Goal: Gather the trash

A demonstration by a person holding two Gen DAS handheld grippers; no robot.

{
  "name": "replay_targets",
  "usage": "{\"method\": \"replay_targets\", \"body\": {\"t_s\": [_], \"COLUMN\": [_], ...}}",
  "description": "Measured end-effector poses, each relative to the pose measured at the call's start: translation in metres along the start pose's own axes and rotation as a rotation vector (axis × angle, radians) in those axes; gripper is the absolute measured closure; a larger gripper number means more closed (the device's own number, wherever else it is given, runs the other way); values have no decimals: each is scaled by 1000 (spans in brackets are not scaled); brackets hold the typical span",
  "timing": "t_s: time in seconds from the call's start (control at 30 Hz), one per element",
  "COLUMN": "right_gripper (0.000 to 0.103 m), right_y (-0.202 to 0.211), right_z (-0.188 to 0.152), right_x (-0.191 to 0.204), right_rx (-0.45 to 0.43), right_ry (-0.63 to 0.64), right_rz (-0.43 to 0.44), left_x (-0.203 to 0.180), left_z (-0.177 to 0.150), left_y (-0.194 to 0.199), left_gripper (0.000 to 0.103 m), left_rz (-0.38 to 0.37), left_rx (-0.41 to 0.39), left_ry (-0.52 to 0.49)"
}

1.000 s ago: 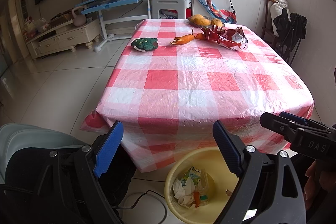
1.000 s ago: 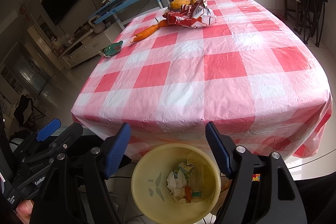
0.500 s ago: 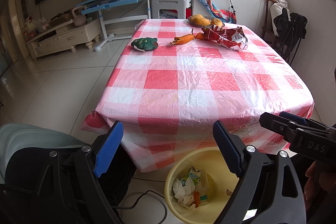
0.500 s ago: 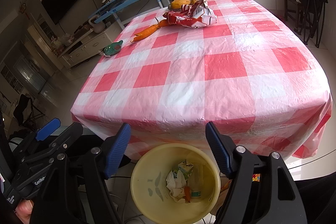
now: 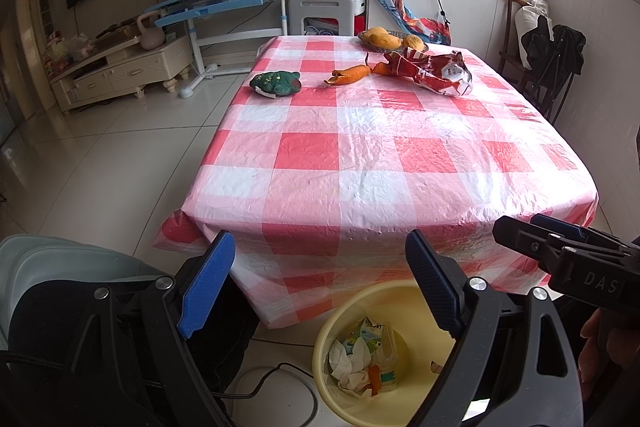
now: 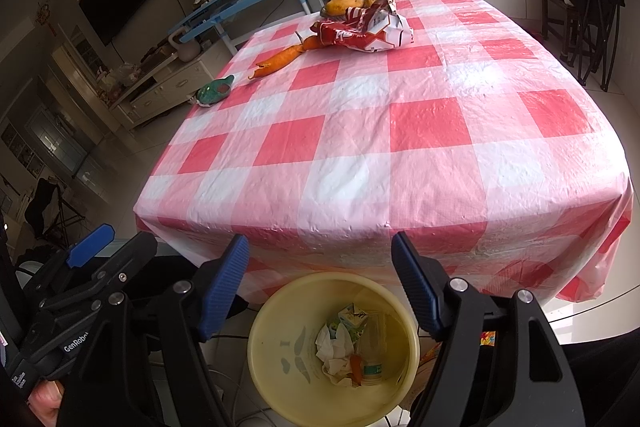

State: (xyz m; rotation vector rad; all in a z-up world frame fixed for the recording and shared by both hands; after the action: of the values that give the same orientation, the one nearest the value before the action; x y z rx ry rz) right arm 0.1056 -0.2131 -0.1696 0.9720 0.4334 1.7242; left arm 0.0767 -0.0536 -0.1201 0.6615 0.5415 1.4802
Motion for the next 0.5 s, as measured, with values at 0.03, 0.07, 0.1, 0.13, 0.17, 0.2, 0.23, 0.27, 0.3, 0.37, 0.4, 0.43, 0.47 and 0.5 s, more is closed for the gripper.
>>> {"method": "replay_targets", "body": {"t_s": [0.03,0.07,0.1,0.13,0.17,0.2,0.23,0.27,0.3,0.37,0.4,0.43,0.47,0.5], "right_gripper": [32,32,32,32,32,32,32,32,32,32,32,32,32,32], "right_y": [0,0,0,0,-1,-1,-1,-1,-1,-1,-1,-1,-1,-2], "right_z": [0,0,0,0,-1,0,0,-1,-1,-1,-1,-1,-1,-2], "right_x": [0,0,0,0,0,1,1,1,1,1,1,1,1,1], "right_rx": [0,0,1,1,1,1,2,2,2,2,2,2,3,3], "right_ry": [0,0,0,1,1,1,1,2,2,2,2,2,3,3], "right_rz": [0,0,0,-1,-1,-1,-1,-2,-2,-2,-2,-2,-2,-3], "left_x": [0,0,0,0,0,0,0,0,0,0,0,0,0,0], "left_z": [0,0,0,0,0,0,0,0,0,0,0,0,0,0], "left_y": [0,0,0,0,0,0,0,0,0,0,0,0,0,0], "left_gripper": [19,19,19,19,19,19,19,19,19,19,19,19,19,19], "left_rz": [0,-1,0,0,0,0,0,-1,0,0,0,0,0,0], "left_rx": [-1,-1,-1,-1,-1,-1,-1,-1,-1,-1,-1,-1,-1,-1], "left_ry": [0,0,0,0,0,0,1,0,0,0,0,1,1,2]}}
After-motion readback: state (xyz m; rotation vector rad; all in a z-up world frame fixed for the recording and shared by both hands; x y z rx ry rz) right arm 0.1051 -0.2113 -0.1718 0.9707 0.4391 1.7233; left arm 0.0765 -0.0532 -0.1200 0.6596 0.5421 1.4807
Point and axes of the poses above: each gripper's, at about its wrist camera, not at the fingertips, and y roughly against the way its jaws point, x to its left, z to its top, the point moved 7 cm from there along -y, roughly the way its jaws point, and after that the axes turned 3 degrees about z, right-handed, at the moved point
